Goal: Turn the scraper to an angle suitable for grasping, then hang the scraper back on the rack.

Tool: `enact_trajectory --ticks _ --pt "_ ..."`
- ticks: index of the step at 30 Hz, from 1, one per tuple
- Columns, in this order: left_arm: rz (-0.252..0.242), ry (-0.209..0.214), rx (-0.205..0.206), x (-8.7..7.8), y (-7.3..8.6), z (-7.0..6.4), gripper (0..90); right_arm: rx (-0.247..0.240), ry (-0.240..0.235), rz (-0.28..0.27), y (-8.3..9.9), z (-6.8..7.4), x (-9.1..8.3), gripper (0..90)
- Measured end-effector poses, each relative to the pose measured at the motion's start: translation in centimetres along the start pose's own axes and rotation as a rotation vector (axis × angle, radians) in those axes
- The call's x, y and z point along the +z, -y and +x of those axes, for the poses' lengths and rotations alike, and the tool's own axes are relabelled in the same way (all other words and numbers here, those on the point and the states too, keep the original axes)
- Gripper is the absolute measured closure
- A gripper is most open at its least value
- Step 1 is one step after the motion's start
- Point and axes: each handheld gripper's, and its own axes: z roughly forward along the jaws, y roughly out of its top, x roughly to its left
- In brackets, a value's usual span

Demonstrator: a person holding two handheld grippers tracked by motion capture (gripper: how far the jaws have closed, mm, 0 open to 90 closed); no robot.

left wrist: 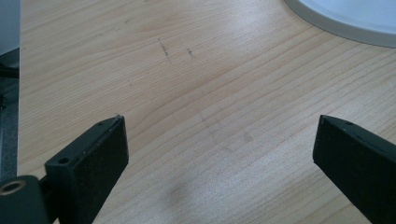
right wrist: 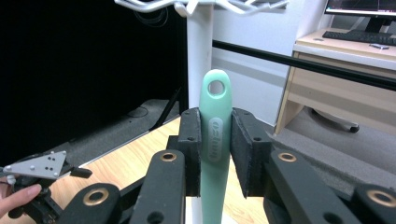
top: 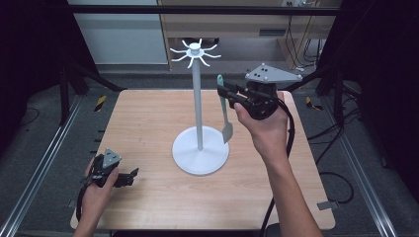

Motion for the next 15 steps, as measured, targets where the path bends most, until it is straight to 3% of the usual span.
enact_trajectory --ticks 15 --pt "0.000 0.000 0.002 0.0 0.0 0.0 3.2 -0.007 -0.004 -0.029 -1.2 0.7 0.0 74.7"
